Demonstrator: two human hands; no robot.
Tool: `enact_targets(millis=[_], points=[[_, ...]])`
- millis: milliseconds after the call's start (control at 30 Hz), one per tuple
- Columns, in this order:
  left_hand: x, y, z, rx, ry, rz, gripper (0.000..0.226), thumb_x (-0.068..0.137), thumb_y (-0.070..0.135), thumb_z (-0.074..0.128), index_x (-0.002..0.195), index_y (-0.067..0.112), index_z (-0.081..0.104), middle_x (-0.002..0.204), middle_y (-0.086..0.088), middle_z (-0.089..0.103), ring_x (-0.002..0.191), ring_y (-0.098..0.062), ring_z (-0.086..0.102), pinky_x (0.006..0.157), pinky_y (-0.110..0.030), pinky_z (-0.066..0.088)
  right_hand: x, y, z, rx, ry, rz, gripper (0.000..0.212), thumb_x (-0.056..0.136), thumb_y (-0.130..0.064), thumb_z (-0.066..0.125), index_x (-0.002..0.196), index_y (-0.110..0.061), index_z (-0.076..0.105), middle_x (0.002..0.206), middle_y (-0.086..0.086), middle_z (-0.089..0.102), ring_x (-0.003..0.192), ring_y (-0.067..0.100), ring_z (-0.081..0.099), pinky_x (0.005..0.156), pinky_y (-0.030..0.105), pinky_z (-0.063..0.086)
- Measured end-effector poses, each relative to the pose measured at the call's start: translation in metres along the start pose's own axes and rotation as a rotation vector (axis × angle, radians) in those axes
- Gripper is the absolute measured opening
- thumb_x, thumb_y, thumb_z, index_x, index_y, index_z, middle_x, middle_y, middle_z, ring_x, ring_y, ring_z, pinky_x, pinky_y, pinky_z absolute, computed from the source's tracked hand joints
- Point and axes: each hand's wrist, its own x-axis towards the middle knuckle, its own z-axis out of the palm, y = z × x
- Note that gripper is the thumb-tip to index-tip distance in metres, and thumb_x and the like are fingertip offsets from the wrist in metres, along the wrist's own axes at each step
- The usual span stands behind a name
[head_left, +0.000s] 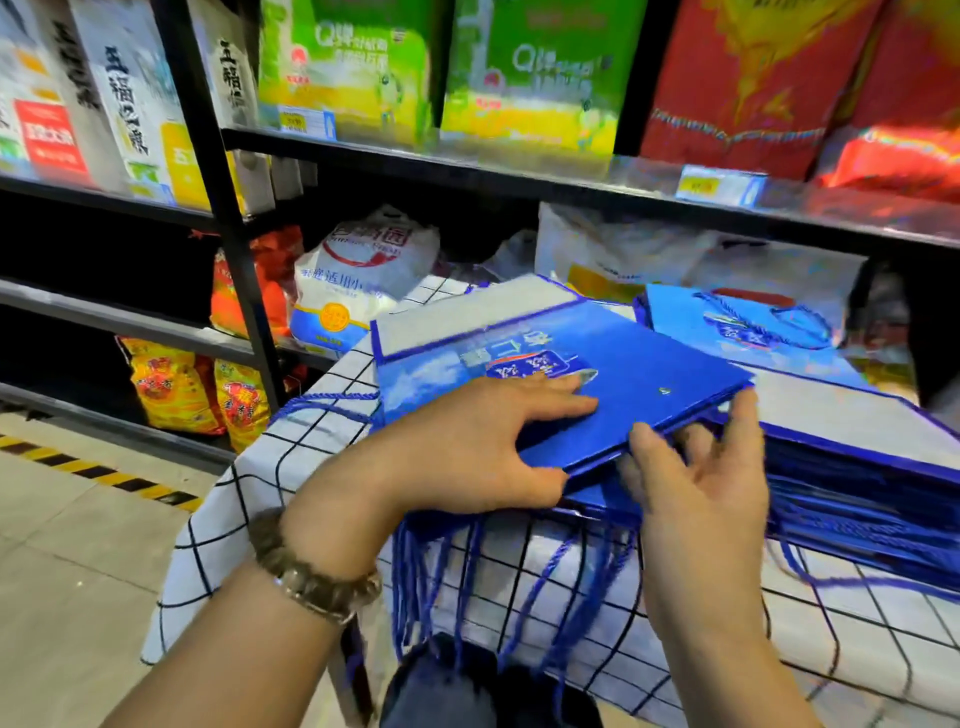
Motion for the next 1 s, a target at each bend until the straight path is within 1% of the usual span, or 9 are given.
enact_targets(millis=[133,267,367,467,600,667,733,867,1000], points=[[0.002,-0.010,0.001,-0.046,-0.094,-0.047,0.059,0.077,0.022,0.065,0.132,0.035,0.047,0.143,0.023,0.033,0.120,0.019,0.025,0.091,0.009,0.009,0.006,-0.008,-0.030,-0.358,-0.003,0.051,0.051,0.087,-0.002,0.056,0.134,-0.014,0.043,0.071,-0.001,0.064,0.056,0.007,0.063,0.051,0.016,0.052],[0.002,-0.009,0.004,-0.015,-0.198,-0.024,0.054,0.077,0.019,0.065,0.128,0.032,0.053,0.143,0.023,0.035,0.125,0.017,0.026,0.096,0.005,0.013,0.014,-0.025,-0.035,-0.938,-0.007,-0.333,0.021,0.081,-0.028,0.059,0.101,-0.031,0.065,0.065,-0.016,0.065,0.061,0.013,0.060,0.059,0.013,0.041],[-0.002,0.002,0.000,-0.061,-0.301,-0.003,0.050,0.072,0.029,0.065,0.121,0.029,0.059,0.136,0.021,0.048,0.121,0.011,0.040,0.105,-0.009,0.026,0.016,-0.017,-0.013,-1.196,-0.314,-0.487,0.027,0.088,-0.028,0.050,0.110,-0.023,0.065,0.098,-0.006,0.070,0.097,0.019,0.063,0.080,0.029,0.045],[-0.017,0.007,-0.011,0.124,-0.224,-0.019,0.047,0.074,0.044,0.067,0.119,0.036,0.057,0.123,0.023,0.055,0.112,0.004,0.048,0.098,-0.026,0.038,0.020,-0.002,0.002,-1.468,-0.635,-0.285,0.033,0.097,-0.039,0.033,0.119,-0.026,0.054,0.128,-0.006,0.055,0.122,0.016,0.046,0.087,0.030,0.039],[-0.059,-0.008,-0.029,0.415,-0.070,-0.212,0.041,0.078,0.051,0.061,0.117,0.044,0.047,0.111,0.024,0.048,0.105,0.001,0.046,0.089,-0.024,0.041,0.021,0.012,0.002,-1.529,-0.661,-0.217,0.034,0.098,-0.038,0.030,0.126,-0.026,0.046,0.140,-0.009,0.044,0.130,0.013,0.037,0.094,0.030,0.039],[-0.075,-0.010,-0.033,0.471,-0.027,-0.264,0.019,0.082,0.047,0.058,0.097,0.045,0.046,0.092,0.023,0.045,0.091,0.000,0.045,0.080,-0.022,0.043,0.021,0.010,0.003,-1.516,-0.639,-0.214,0.033,0.098,-0.037,0.031,0.125,-0.027,0.047,0.140,-0.011,0.043,0.130,0.012,0.037,0.090,0.029,0.040],[-0.083,-0.012,-0.031,0.523,0.040,-0.310,0.020,0.086,0.037,0.053,0.075,0.041,0.037,0.083,0.019,0.045,0.085,-0.003,0.047,0.073,-0.022,0.044,0.020,0.008,0.004,-1.511,-0.625,-0.219,0.032,0.098,-0.037,0.032,0.124,-0.029,0.048,0.139,-0.014,0.044,0.128,0.011,0.037,0.086,0.028,0.041],[-0.090,-0.016,-0.024,0.497,0.133,-0.396,0.018,0.085,0.032,0.050,0.073,0.035,0.037,0.083,0.021,0.053,0.088,-0.003,0.055,0.069,-0.024,0.048,0.019,0.010,0.002,-1.479,-0.619,-0.233,0.032,0.097,-0.037,0.033,0.125,-0.029,0.048,0.139,-0.015,0.043,0.131,0.008,0.034,0.088,0.027,0.040],[-0.092,-0.019,-0.014,0.220,0.199,-0.439,0.026,0.079,0.026,0.061,0.082,0.038,0.039,0.077,0.022,0.059,0.079,0.001,0.057,0.067,-0.030,0.049,0.018,0.010,0.001,-1.439,-0.596,-0.248,0.033,0.097,-0.037,0.034,0.126,-0.030,0.047,0.141,-0.016,0.042,0.131,0.007,0.034,0.089,0.026,0.040]])
